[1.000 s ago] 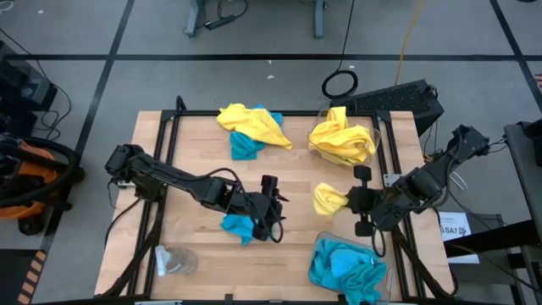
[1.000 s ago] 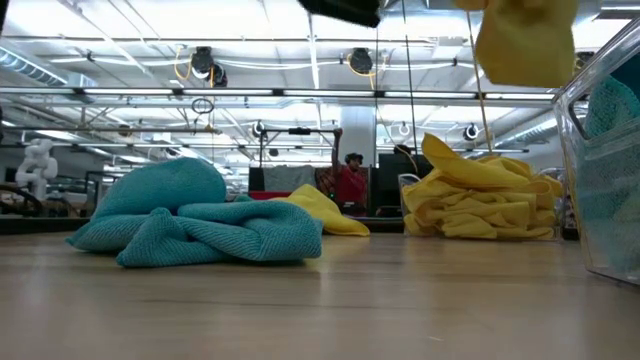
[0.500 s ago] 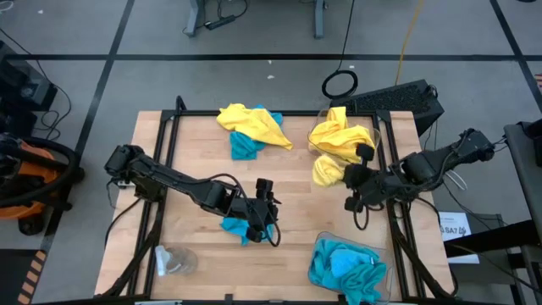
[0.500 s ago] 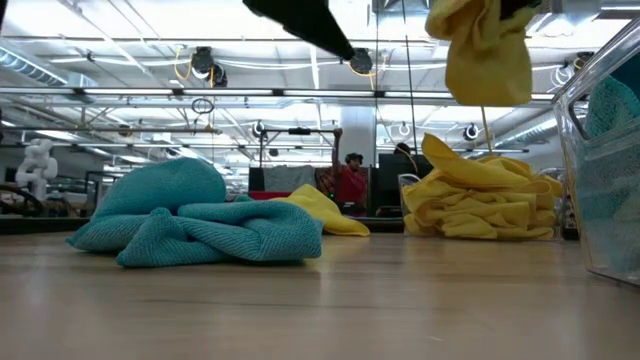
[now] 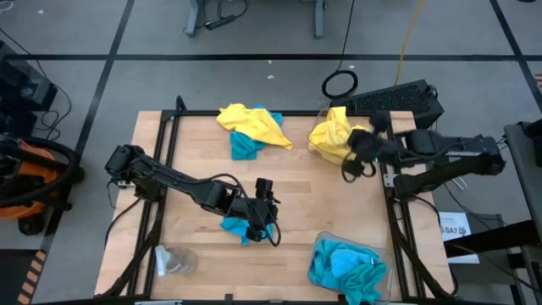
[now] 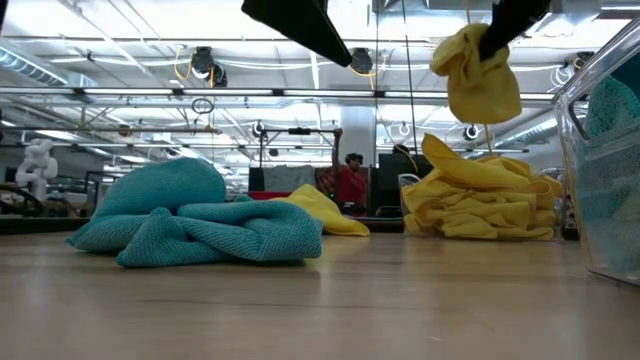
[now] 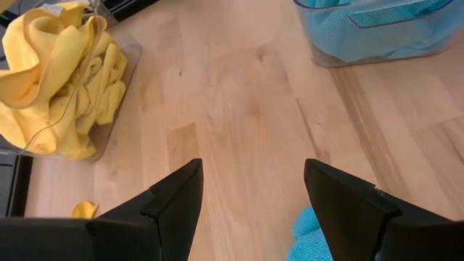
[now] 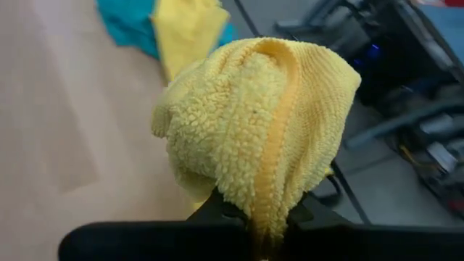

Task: Sort microfiber towel by color & place in baskets
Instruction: Put the yellow microfiber cloth into the top transparent bin

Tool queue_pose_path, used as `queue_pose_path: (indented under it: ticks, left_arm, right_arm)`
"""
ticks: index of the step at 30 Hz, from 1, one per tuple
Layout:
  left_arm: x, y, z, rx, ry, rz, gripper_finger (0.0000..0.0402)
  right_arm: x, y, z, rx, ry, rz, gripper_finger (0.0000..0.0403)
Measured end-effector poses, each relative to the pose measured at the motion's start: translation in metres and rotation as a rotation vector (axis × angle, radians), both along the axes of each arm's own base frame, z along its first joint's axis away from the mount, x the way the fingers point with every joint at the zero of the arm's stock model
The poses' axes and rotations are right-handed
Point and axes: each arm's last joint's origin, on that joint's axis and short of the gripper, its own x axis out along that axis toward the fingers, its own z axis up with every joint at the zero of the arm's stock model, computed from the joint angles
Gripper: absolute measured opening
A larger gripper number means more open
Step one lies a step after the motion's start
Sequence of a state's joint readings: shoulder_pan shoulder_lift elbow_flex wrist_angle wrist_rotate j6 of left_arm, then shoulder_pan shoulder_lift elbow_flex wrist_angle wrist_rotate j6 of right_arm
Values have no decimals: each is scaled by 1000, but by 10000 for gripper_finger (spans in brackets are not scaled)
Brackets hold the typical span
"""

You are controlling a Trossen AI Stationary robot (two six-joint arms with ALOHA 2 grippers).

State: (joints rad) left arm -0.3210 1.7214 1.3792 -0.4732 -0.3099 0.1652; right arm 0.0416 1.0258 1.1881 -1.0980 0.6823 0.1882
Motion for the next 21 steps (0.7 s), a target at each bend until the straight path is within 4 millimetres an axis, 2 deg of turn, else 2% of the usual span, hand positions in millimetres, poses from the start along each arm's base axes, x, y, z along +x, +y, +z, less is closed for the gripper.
queue_pose_path:
  ticks: [4,15,21]
  left_arm:
    - [0,0,0,-1,0,-1,247]
    - [0,0,0,-7,0,-3,247]
    - [0,0,0,-9,-2,-3,247]
  right_arm:
    - [-3,-20,1,-21,34,-74,9]
    - [-12,-68,-3,55,82,-224,9]
    - [-8,-93,-18,125,122,-259,9]
